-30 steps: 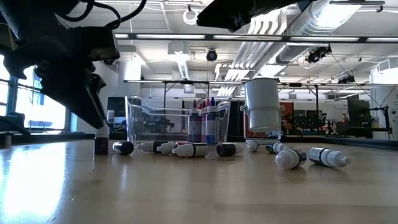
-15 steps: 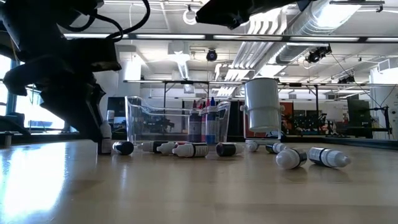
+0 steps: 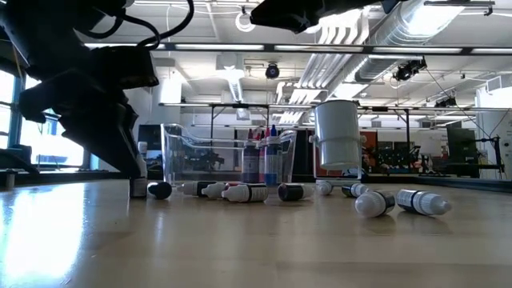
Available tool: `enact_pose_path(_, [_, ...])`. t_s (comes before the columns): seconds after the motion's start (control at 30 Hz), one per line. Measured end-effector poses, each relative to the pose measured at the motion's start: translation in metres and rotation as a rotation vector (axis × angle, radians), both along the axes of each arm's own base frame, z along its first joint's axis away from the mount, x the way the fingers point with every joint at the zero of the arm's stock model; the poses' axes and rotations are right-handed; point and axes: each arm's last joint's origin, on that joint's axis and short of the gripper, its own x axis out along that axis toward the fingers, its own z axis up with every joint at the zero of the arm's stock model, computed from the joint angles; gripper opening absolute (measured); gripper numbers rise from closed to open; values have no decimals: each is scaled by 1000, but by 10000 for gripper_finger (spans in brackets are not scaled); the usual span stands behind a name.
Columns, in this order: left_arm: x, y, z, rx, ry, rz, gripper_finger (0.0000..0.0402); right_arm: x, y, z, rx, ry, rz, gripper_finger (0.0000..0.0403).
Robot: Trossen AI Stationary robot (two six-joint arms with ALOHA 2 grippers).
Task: Pick & Place food coloring
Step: Put the small purple food coloring bottle into the transparent container
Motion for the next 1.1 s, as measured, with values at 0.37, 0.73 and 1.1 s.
enact_pose_path(0.37, [0,1,0,31,-5,-7,97,0,0,1,0,-8,0,114])
enact_pose_path(0.73, [6,-1,6,35,-74,2,35,0,0,1,0,-7,0,114])
enact_pose_path(1.1, [39,3,69,394,-181,84,35,0,0,1,0,-7,0,114])
